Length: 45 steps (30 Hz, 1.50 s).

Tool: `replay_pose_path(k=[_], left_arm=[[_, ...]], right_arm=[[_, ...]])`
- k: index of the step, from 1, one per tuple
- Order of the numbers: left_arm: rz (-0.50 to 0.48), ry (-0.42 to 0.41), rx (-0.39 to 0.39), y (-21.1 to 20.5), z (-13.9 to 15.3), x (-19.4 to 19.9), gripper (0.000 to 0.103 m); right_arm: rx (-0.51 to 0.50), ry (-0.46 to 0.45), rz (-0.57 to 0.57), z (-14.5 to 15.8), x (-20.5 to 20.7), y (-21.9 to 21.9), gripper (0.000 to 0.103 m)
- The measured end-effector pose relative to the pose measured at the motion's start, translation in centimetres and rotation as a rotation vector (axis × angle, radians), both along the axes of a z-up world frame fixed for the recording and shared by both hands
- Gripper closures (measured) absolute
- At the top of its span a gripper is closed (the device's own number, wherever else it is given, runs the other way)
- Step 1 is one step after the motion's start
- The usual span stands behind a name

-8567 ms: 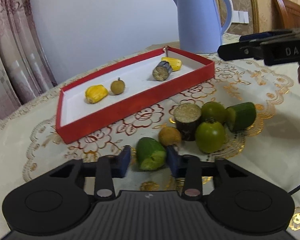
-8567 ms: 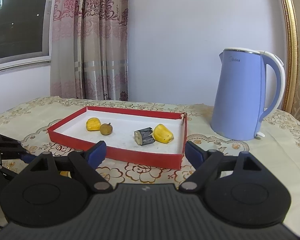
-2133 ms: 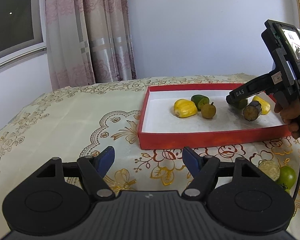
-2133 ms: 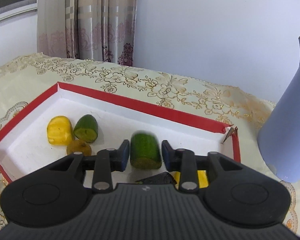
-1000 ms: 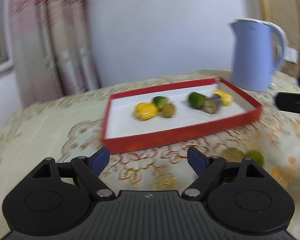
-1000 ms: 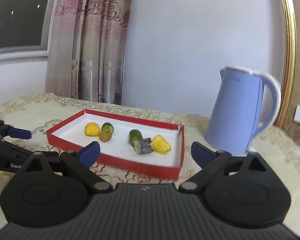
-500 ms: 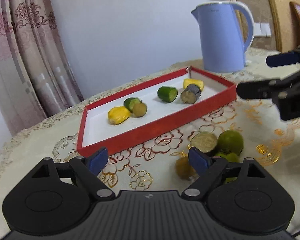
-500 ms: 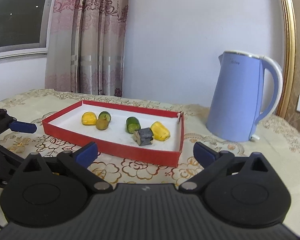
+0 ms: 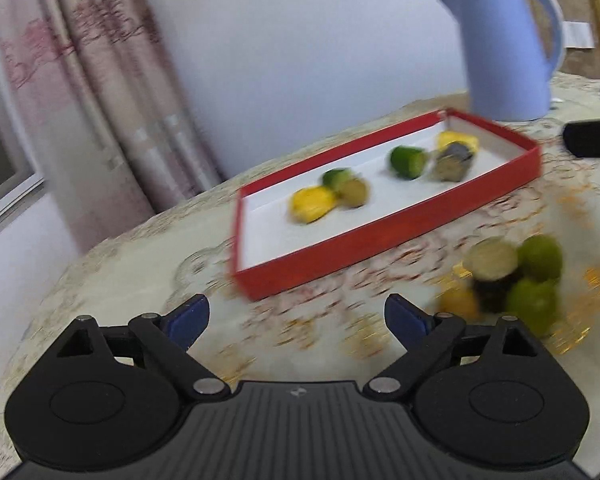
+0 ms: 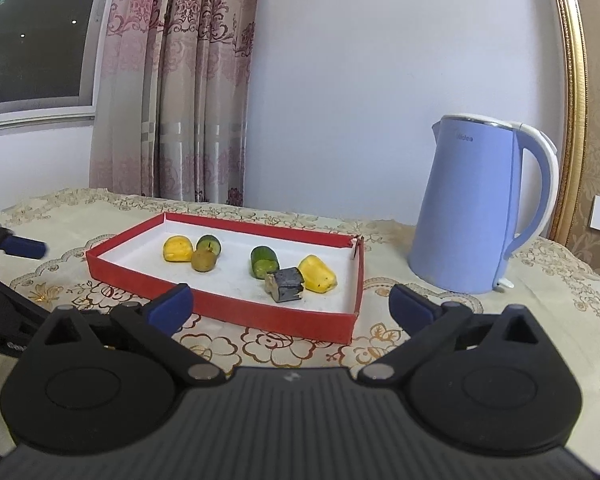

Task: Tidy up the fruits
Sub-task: 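Reach the left tool to the small brown round fruit and grasp it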

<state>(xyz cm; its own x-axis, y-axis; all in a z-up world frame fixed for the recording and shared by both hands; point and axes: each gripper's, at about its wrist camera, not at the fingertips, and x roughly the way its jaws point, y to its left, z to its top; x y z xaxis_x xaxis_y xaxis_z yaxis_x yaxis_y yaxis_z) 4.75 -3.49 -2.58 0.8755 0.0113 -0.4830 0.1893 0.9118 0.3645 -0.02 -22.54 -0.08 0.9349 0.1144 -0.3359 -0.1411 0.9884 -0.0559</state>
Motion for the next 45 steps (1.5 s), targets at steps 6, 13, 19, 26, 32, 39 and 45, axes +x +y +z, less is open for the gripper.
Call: replay_pose_path(k=[6, 13, 19, 26, 32, 39, 45], left_arm=[[-0.116, 0.056, -0.158, 0.9, 1.7, -1.3, 0.008], [-0.186, 0.088, -0.036, -3.2, -0.1, -1.5, 0.008], [-0.085, 0.058, 0.03, -2.6, -0.7, -0.6, 0.007], [0.051, 0.064, -0.07, 2.6, 0.2, 0.1, 0.007], [-0.179, 0.063, -0.124, 0.0, 0.9, -1.6, 0.007], [-0.312, 0.022, 0.013, -2.9, -0.4, -2.9, 0.016], [-0.341, 0.091, 0.043, -3.0, -0.8, -0.6, 0.038]], right_arm=[[-0.006, 0.005, 0.003, -0.1, 0.1, 0.0, 0.0], [-0.002, 0.006, -0.003, -0.1, 0.1, -0.2, 0.0], [-0.004, 0.0, 0.001, 0.0, 0.0, -0.2, 0.0], [-0.014, -0.012, 0.01, 0.1, -0.2, 0.1, 0.0], [-0.022, -0.002, 0.004, -0.2, -0.1, 0.2, 0.0], [-0.038, 0.001, 0.001, -0.3, 0.1, 0.4, 0.0], [-0.047, -0.003, -0.002, -0.4, 0.0, 0.5, 0.0]])
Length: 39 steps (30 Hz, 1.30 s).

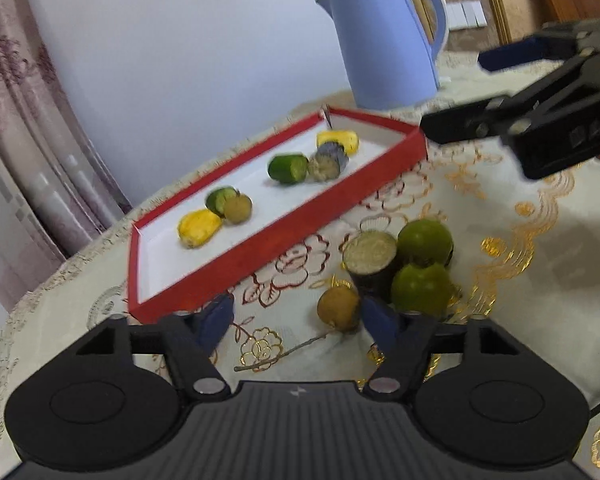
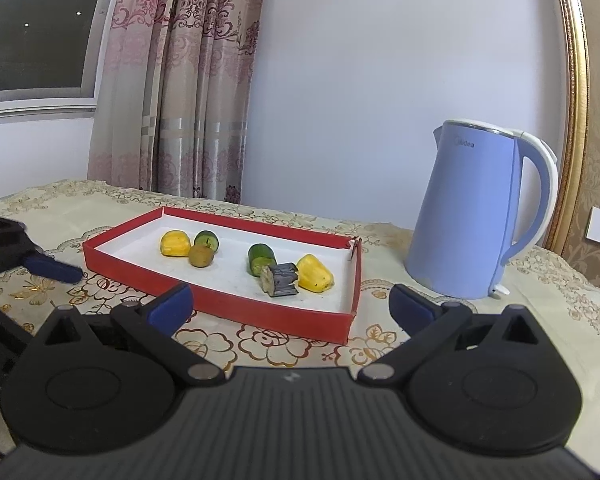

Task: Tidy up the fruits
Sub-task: 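Reach the left tool to the small brown round fruit and grasp it, then grasp the green lime with the right tool while the left tool holds the brown fruit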

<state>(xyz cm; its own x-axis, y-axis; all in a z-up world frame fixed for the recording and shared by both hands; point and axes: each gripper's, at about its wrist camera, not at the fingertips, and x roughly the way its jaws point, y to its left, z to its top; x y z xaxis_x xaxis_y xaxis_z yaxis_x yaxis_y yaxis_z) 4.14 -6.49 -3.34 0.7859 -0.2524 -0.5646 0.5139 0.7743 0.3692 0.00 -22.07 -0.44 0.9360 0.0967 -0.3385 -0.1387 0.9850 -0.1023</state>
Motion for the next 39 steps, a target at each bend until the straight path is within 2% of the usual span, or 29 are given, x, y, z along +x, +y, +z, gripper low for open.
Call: replay_pose_path(k=[5, 10, 15, 17, 22, 27, 30, 33, 36, 39], left_arm=[[-0.041, 0.044, -0.001, -0.2, -0.2, 0.3, 0.051], [-0.071, 0.057, 0.005, -0.7, -0.4, 0.6, 0.056], [-0.091, 0.094, -0.016, -0.8, -0.2, 1.1, 0.068], [-0.095, 0.109, -0.024, -0.9, -0.3, 1.0, 0.078], [-0.072, 0.12, -0.045, -0.6, -0.2, 0.9, 0.079], [0.013, 0.109, -0.088, 0.7, 0.3, 0.7, 0.079], [0.089, 0.085, -0.115, 2.0, 0.8, 0.5, 0.079], [0.17, 0.061, -0.138, 3.3, 1.2, 0.6, 0.079], [0.236, 0.042, -0.17, 4.6, 1.8, 0.9, 0.079], [0.273, 0.031, -0.204, 5.6, 2.6, 1.0, 0.079]], right_arm=[[-0.009, 0.001, 0.001, -0.1, 0.0, 0.1, 0.0], [-0.011, 0.004, 0.003, -0.1, 0.1, 0.1, 0.0], [-0.011, 0.006, 0.004, -0.1, 0.1, 0.1, 0.0], [-0.01, 0.007, 0.003, -0.1, 0.1, 0.1, 0.0], [-0.008, 0.009, 0.001, -0.3, 0.1, 0.1, 0.0], [0.024, -0.026, -0.005, 0.0, -0.2, -0.7, 0.003], [0.037, 0.007, 0.019, -0.2, 0.1, -0.8, 0.005], [-0.007, 0.058, 0.032, -0.8, 0.6, -0.1, 0.006], [-0.062, 0.065, 0.044, -1.0, 0.5, 0.4, 0.009], [-0.081, 0.084, 0.092, -1.1, 0.4, 0.7, 0.015]])
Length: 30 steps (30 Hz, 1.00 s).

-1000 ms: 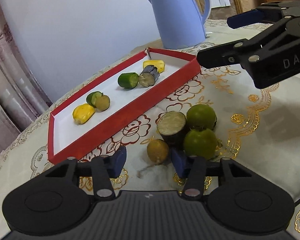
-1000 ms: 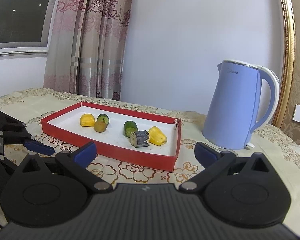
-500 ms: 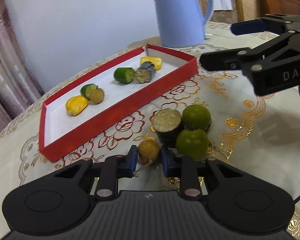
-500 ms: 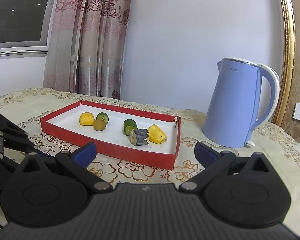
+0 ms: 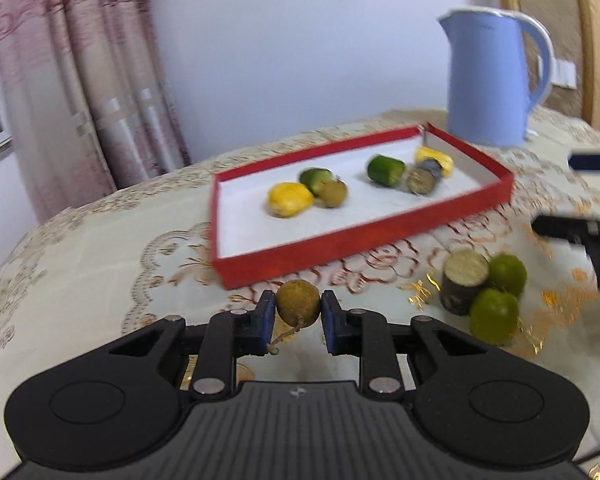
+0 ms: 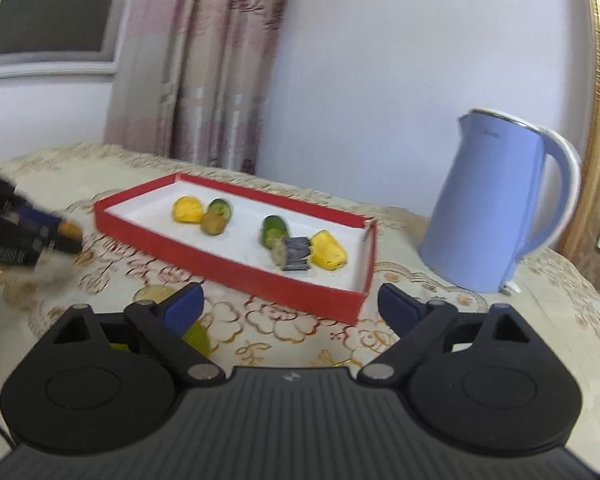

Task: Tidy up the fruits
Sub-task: 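Grasp the green lime with the right tool while the left tool holds the brown fruit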

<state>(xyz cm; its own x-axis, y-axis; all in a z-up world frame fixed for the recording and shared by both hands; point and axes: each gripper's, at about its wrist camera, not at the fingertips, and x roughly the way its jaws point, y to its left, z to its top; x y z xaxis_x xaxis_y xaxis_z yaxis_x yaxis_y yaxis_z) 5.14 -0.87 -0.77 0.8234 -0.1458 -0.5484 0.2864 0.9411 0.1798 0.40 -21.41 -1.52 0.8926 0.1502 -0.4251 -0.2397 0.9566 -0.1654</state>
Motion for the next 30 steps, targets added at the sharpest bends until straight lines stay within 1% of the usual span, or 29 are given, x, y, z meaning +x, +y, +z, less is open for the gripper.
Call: replay_pose_path(k=[2, 4, 7, 9, 10, 11, 13, 14, 16, 19, 20, 21, 23, 24, 25, 26, 28, 30], left_arm=[[0.006, -0.012, -0.007, 0.3, 0.4, -0.2, 0.079], [0.002, -0.02, -0.011, 0.4, 0.5, -0.6, 0.079], [-0.003, -0.024, -0.018, 0.4, 0.6, -0.9, 0.079], [0.0, -0.027, -0.021, 0.6, 0.6, -1.1, 0.079], [0.001, -0.028, -0.022, 0.6, 0.6, -1.1, 0.079], [0.004, -0.029, -0.025, 0.6, 0.7, -1.1, 0.079], [0.008, -0.031, -0.03, 0.8, 0.8, -1.1, 0.079], [0.01, -0.032, -0.032, 0.9, 0.8, -1.2, 0.079], [0.015, -0.036, -0.035, 1.0, 0.9, -1.2, 0.079], [0.015, -0.039, -0.039, 1.0, 1.0, -1.4, 0.079], [0.014, -0.039, -0.038, 1.0, 1.0, -1.4, 0.079], [0.013, -0.041, -0.038, 0.9, 1.0, -1.4, 0.079], [0.013, -0.042, -0.043, 1.0, 1.0, -1.5, 0.079], [0.012, -0.042, -0.046, 1.0, 1.0, -1.5, 0.079], [0.009, -0.042, -0.046, 1.0, 1.0, -1.5, 0.079], [0.009, -0.041, -0.044, 1.0, 1.0, -1.5, 0.079], [0.008, -0.041, -0.043, 0.9, 1.0, -1.6, 0.079], [0.005, -0.043, -0.046, 1.0, 1.0, -1.7, 0.079]], right_arm=[[-0.012, 0.021, 0.021, -0.3, 0.1, 0.2, 0.016], [-0.02, 0.047, 0.042, -0.6, 0.3, 0.4, 0.02], [-0.037, 0.073, 0.084, -1.0, 0.4, 1.0, 0.021], [-0.062, 0.093, 0.134, -1.3, 0.2, 1.7, 0.021], [-0.08, 0.094, 0.159, -1.5, 0.0, 2.2, 0.021], [-0.102, 0.074, 0.184, -1.5, -0.4, 2.8, 0.02], [-0.106, 0.051, 0.251, -1.1, -1.1, 3.4, 0.018], [-0.107, 0.048, 0.266, -1.1, -1.2, 3.5, 0.017], [-0.116, 0.048, 0.242, -1.1, -1.0, 3.5, 0.017], [-0.077, 0.087, 0.189, -1.0, -0.2, 2.4, 0.018], [-0.067, 0.099, 0.174, -1.0, 0.0, 2.0, 0.02], [-0.06, 0.111, 0.167, -1.0, 0.1, 1.8, 0.024], [-0.021, 0.107, 0.167, -0.5, 0.0, 0.8, 0.026], [-0.027, 0.099, 0.144, -0.4, 0.0, 0.6, 0.026], [-0.054, 0.094, 0.116, -0.4, 0.1, 0.6, 0.025], [-0.067, 0.098, 0.109, -0.5, 0.3, 0.7, 0.025], [-0.066, 0.129, 0.134, -1.1, 0.5, 1.0, 0.026], [-0.116, 0.136, 0.155, -1.6, 0.5, 2.0, 0.025]])
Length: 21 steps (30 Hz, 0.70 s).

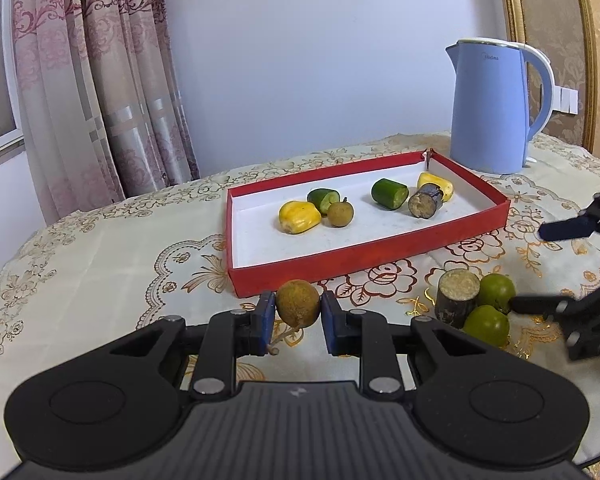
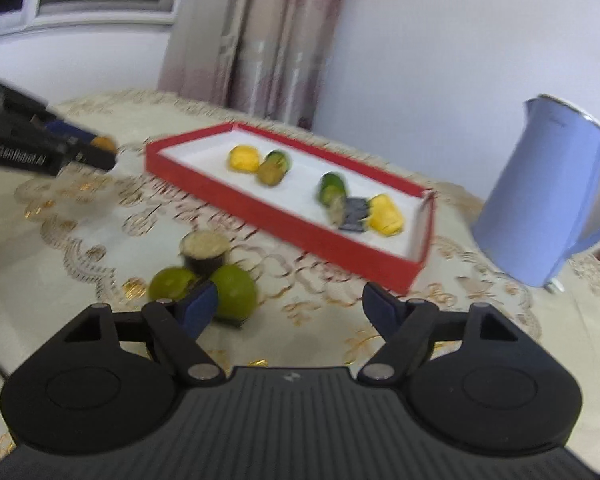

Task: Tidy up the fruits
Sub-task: 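Grasp the green lime with the right tool while the left tool holds the brown fruit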

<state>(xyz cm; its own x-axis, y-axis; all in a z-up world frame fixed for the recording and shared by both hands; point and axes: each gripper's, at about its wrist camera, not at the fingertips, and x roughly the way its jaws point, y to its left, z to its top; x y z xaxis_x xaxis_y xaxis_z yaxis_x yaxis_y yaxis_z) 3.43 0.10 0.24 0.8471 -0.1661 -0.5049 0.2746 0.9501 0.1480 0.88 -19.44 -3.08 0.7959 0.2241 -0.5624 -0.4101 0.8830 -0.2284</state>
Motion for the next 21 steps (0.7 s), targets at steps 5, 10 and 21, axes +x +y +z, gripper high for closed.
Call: replay_pose_path(k=[5, 10, 21], left_arm=[[0.005, -0.001, -0.005, 0.3, 0.1, -0.1, 0.079], [0.006, -0.004, -0.007, 0.4, 0.2, 0.0, 0.079], [-0.013, -0.009, -0.024, 0.0, 0.2, 0.0, 0.079]], right_arm=[[0.015, -0.028, 0.173, 0.8, -2.0, 1.6, 0.02], [0.005, 0.025, 0.063, 0.3, -0.3, 0.9, 0.022], [-0.013, 0.122, 0.124, -0.8, 1.7, 2.4, 0.056]])
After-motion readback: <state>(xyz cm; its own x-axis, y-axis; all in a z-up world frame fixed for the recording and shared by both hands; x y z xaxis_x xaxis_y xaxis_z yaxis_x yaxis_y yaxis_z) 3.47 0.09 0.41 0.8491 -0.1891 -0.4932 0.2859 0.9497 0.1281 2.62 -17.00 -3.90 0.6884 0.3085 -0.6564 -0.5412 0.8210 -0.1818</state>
